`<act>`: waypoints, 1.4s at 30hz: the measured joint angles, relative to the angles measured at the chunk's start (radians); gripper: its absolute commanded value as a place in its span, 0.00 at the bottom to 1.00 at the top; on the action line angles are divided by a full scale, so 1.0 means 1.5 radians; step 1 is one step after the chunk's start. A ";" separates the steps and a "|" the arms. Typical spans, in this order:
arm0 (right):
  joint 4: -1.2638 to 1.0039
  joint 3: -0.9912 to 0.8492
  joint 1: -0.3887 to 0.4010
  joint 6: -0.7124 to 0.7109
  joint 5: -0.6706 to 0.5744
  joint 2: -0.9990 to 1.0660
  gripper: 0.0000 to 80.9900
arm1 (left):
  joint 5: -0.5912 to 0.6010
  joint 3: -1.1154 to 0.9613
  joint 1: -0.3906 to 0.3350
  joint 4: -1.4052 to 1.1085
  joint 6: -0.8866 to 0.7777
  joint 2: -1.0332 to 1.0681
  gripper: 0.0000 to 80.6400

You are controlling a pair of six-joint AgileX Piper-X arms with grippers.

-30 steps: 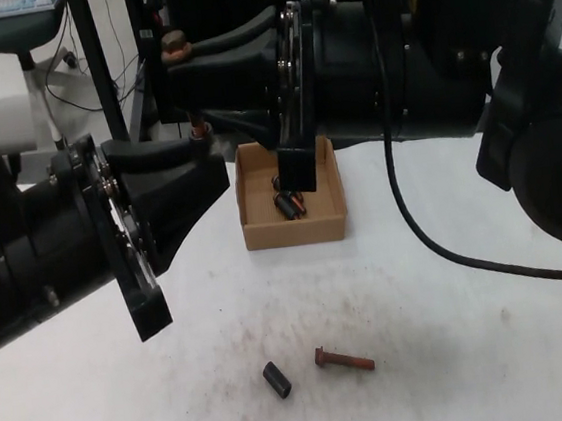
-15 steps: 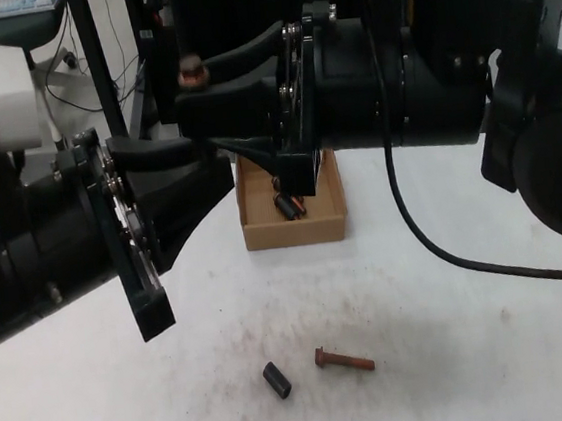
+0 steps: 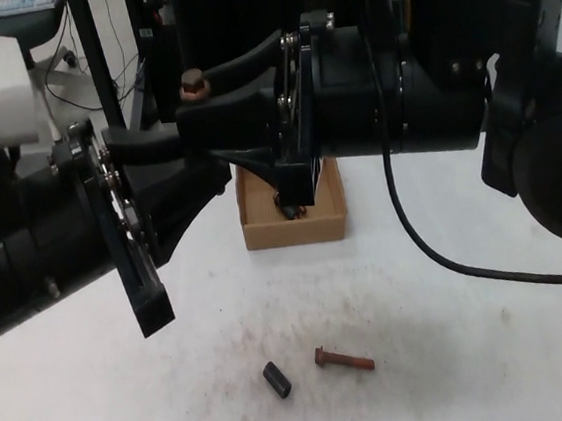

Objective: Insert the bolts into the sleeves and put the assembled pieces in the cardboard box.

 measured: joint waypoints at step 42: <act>0.192 0.001 -0.190 -0.041 0.106 -0.161 0.01 | -0.209 -0.380 -0.003 0.403 -0.002 0.416 0.00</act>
